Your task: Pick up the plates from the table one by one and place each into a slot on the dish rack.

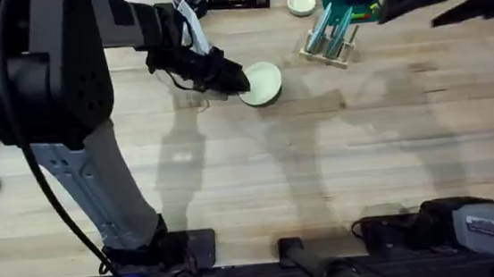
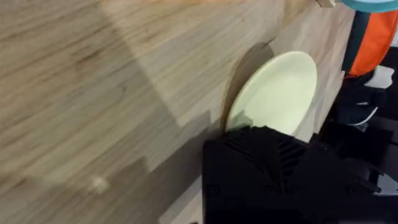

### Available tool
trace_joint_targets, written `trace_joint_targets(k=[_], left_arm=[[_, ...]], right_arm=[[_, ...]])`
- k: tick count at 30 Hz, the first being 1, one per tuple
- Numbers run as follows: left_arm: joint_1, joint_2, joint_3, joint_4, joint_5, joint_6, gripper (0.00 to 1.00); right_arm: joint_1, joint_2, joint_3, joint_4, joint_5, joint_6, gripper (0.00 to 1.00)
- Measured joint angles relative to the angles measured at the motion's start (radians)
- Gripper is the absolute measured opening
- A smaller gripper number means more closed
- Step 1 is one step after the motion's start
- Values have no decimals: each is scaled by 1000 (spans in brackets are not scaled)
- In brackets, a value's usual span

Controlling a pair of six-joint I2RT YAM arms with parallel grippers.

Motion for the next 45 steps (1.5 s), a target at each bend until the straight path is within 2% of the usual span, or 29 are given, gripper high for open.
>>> trace_joint_targets(k=[8,16,23,27,45], left_arm=[[0,0,0,2,0,0,43],[0,0,0,2,0,0,42],[0,0,0,2,0,0,42],[0,0,0,2,0,0,42],[0,0,0,2,0,0,41]], right_arm=[[22,124,-1,15,-132,13,993],[88,172,-86,178,-209,45,993],[117,186,-239,353,-222,169,993],[142,194,-286,420,-226,228,993],[243,439,-303,652,-230,378,995]])
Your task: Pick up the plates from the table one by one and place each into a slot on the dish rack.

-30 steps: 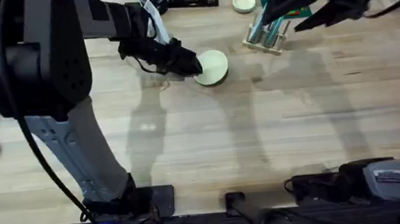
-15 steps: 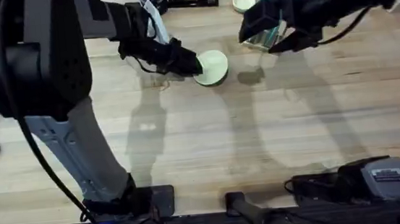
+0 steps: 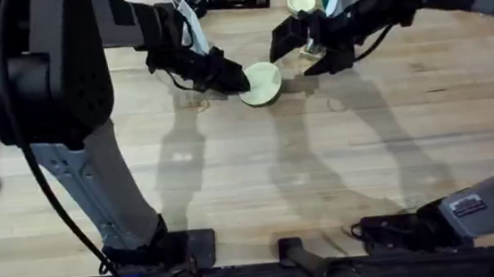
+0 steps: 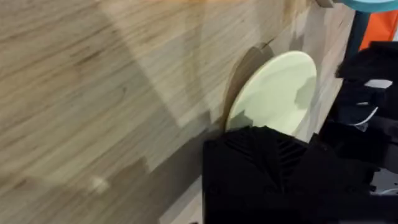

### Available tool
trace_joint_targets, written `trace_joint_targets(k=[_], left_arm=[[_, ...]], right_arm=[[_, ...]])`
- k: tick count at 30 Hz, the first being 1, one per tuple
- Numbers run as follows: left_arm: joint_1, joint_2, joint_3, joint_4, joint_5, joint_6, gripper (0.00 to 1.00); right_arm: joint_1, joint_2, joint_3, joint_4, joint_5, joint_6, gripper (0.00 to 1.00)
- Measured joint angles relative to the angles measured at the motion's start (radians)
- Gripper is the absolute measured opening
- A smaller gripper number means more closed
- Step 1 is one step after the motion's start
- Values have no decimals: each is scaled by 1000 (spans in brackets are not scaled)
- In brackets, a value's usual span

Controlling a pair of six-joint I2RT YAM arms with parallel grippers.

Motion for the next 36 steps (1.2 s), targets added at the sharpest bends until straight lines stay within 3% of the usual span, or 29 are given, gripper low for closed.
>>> trace_joint_targets(k=[18,36], left_arm=[[0,0,0,0,0,0,43],[0,0,0,4,0,0,41]], right_arm=[[54,146,-2,194,0,70,995],[111,188,-2,298,4,136,992]])
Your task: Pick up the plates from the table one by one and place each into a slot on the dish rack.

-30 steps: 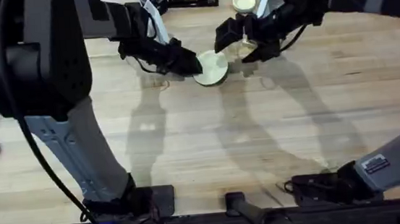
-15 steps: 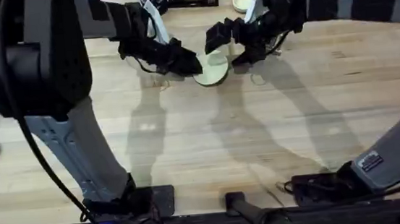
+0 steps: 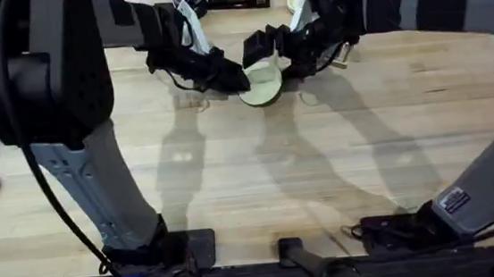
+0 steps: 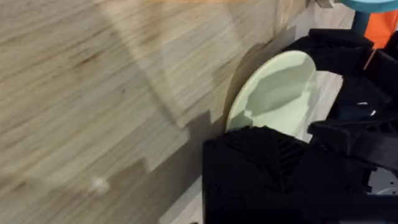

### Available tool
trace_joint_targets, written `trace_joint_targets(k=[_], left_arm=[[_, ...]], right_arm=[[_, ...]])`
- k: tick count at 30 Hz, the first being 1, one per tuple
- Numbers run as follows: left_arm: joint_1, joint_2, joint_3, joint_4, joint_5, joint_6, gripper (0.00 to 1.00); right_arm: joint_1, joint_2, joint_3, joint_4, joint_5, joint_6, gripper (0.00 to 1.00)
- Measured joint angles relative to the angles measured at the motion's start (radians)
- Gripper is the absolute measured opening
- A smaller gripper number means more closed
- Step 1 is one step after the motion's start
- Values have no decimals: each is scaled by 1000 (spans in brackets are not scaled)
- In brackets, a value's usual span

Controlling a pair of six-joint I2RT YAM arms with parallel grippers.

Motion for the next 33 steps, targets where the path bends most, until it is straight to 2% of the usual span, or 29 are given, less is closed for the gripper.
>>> trace_joint_targets(k=[11,14,20,21,24,27,33], left_arm=[[-2,0,0,8,0,0,42],[-2,0,0,8,0,0,42],[-3,0,0,14,0,0,42],[-3,0,0,14,0,0,42],[-1,0,0,14,1,0,42],[4,0,0,13,9,0,42],[10,0,0,14,17,0,43]], right_arm=[[0,0,0,1,0,1,984],[1,0,0,-3,0,5,939],[7,1,0,-10,-4,16,712],[8,1,0,-12,-2,20,638],[1,1,0,-16,19,20,290],[-8,1,-1,-16,15,19,67],[-12,-2,-1,-4,-8,19,43]])
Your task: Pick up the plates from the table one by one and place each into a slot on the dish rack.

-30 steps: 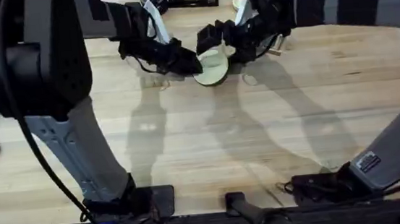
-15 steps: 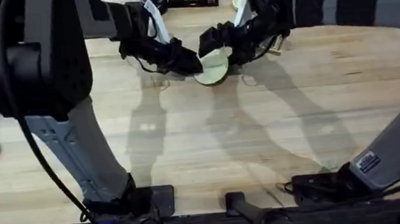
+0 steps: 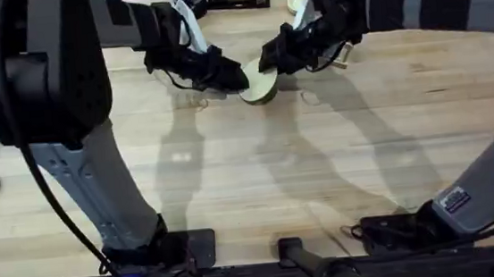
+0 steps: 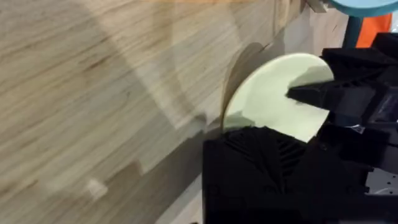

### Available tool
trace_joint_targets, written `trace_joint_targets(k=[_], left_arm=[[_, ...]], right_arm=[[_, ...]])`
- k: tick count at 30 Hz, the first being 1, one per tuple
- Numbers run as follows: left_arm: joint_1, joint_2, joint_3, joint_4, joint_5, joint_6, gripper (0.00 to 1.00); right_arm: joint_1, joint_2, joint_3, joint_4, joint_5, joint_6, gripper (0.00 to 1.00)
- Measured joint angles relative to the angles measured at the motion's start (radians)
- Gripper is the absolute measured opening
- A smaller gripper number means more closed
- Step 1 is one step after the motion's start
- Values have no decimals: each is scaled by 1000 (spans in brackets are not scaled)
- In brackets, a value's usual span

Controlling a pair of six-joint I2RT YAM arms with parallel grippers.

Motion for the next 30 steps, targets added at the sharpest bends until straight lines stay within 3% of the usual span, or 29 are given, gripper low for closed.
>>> trace_joint_targets(k=[16,21,25,30], left_arm=[[2,0,0,-5,4,3,41],[2,0,12,-40,-7,35,41],[-3,-30,19,-90,-77,63,41],[-21,-123,19,-153,-247,95,41]], right_arm=[[-5,0,0,0,-27,-4,28],[-6,0,0,-5,-42,-4,30],[0,0,17,-57,-53,-12,31],[23,-5,99,-243,-11,-84,31]])
